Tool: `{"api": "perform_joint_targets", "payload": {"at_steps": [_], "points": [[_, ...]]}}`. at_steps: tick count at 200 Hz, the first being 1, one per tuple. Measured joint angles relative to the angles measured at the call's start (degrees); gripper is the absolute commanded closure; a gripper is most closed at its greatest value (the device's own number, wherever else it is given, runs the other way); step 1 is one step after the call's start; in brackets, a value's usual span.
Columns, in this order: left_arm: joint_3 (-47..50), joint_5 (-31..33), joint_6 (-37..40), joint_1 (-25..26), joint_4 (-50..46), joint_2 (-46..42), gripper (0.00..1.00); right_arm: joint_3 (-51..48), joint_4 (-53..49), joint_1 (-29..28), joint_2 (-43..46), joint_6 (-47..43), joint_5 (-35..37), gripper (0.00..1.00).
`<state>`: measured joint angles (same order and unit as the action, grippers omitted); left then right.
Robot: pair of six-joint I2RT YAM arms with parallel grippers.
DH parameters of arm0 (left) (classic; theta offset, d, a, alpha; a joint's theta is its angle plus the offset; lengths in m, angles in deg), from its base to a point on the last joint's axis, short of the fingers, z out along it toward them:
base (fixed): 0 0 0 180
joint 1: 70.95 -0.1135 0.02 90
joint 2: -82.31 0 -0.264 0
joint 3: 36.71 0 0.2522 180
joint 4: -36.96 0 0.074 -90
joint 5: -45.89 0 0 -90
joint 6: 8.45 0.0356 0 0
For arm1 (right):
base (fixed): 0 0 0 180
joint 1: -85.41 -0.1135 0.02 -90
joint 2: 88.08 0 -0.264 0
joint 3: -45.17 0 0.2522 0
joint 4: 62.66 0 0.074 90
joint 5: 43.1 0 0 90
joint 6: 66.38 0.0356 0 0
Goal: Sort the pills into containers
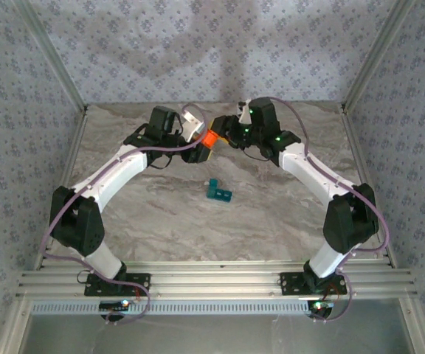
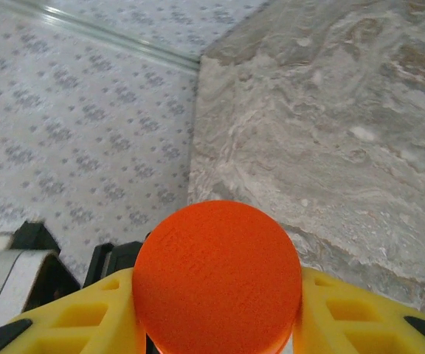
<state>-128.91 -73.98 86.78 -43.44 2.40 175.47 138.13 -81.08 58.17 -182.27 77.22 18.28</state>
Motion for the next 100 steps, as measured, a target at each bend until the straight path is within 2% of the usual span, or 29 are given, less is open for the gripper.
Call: {"api": "perform_joint_targets", "payload": {"at_steps": [53, 61, 80, 100], "points": [[-1.97, -8.55, -3.87, -0.85, 0.33, 0.02, 1.00, -4.52, 10.03, 3.98, 2.14, -7.13, -11.52, 0.55], [-2.47, -9.31, -4.00, -0.90, 0.37, 0.02, 1.00, -4.52, 10.62, 4.33, 2.45, -7.82, -12.44, 0.50], [-2.97, -10.36, -4.07, -0.85, 0.61, 0.02, 1.00, -4.44, 10.93, 4.92, 2.93, -9.40, -13.49, 0.29], [-3.19, -9.77, -3.56, -0.76, 0.24, 0.02, 1.00, -4.39, 10.23, 5.99, 3.30, -9.86, -13.03, 0.19]]}}
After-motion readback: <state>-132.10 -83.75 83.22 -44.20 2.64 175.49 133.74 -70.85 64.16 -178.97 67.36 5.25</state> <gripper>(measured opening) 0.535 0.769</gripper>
